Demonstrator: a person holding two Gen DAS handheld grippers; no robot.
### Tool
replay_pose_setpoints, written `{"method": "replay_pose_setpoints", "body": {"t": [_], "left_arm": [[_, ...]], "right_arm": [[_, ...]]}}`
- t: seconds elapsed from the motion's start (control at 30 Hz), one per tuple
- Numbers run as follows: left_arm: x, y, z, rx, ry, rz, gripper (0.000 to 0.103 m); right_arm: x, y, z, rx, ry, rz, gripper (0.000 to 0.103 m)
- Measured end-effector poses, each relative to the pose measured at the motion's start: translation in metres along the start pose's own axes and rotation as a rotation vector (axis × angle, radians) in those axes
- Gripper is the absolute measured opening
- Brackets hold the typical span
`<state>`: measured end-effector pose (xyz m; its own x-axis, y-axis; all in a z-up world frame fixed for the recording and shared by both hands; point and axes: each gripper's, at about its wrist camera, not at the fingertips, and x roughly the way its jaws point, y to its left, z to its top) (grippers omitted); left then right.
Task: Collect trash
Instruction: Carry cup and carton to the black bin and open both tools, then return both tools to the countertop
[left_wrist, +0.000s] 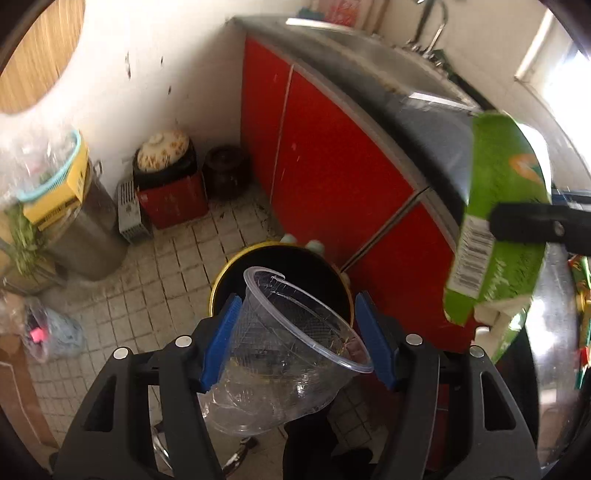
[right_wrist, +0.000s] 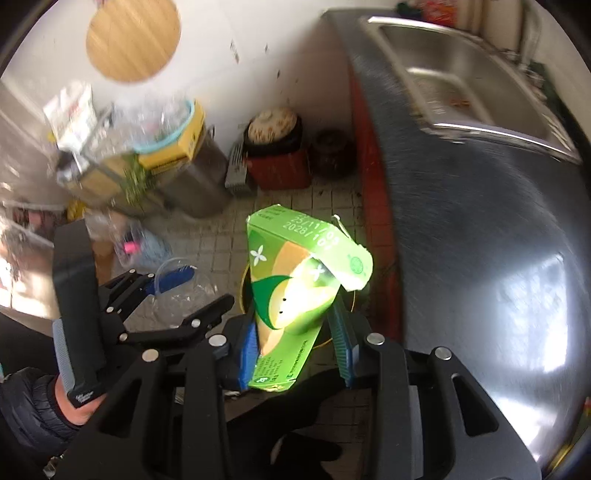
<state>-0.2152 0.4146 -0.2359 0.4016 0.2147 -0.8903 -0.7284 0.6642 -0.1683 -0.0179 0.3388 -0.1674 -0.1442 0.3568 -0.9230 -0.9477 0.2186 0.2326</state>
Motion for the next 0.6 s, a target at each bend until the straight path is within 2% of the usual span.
{"method": "replay_pose_setpoints", "body": {"t": [0.17, 0.33, 0.37, 0.43, 0.6], "left_arm": [[0.029, 0.013, -0.013, -0.022, 0.027, -0.037, 0.063], [0.042, 0.018, -0.013, -0.03, 0.037, -0.085, 0.067], [0.044, 0.016, -0.014, -0.022, 0.036, -0.084, 0.072], [0.047, 0.015, -0.012, -0.012, 0.038, -0.075, 0.081], [0.048, 0.013, -0.009, -0.006, 0.04, -0.06, 0.087]], "right_arm": [[0.059, 0.008, 0.015, -0.086, 0.066, -0.054, 0.035], [0.093, 0.009, 0.026, -0.108, 0.107, -0.072, 0.039], [0.096, 0.009, 0.027, -0.104, 0.111, -0.069, 0.042], [0.101, 0.008, 0.031, -0.102, 0.13, -0.069, 0.066], [0.089, 0.007, 0.035, -0.101, 0.107, -0.071, 0.07]]}}
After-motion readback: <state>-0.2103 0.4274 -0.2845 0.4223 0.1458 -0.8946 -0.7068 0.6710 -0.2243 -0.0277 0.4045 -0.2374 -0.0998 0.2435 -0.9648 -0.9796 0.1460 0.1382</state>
